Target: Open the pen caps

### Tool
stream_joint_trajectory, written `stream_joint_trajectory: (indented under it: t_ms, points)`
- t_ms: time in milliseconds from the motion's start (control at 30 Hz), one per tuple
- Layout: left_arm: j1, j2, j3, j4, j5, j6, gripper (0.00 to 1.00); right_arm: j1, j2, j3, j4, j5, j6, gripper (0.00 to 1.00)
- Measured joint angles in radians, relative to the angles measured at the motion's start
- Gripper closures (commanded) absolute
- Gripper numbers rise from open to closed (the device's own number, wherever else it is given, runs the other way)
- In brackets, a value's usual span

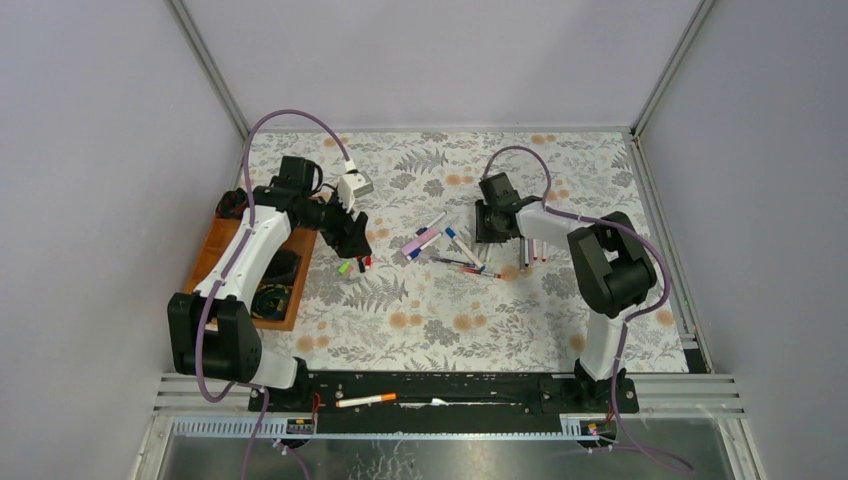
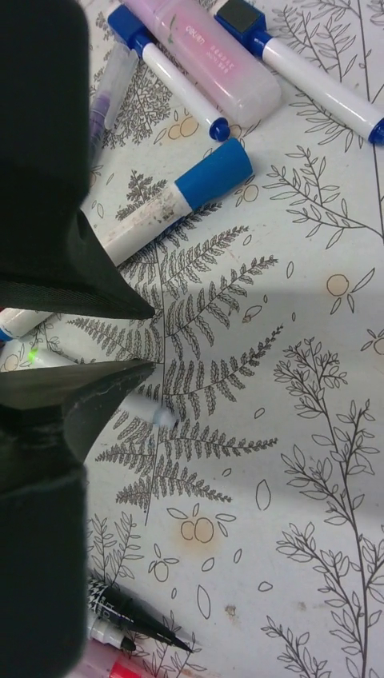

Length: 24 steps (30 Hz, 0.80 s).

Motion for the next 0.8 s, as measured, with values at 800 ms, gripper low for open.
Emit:
stream_joint_trajectory:
  t_ms: [800]
  points:
    - [0.0,-0.006,0.0,-0.018,0.014,0.012,0.2,-0.006,-0.214,-0.143,-0.056,0.087,-0.1,0.6]
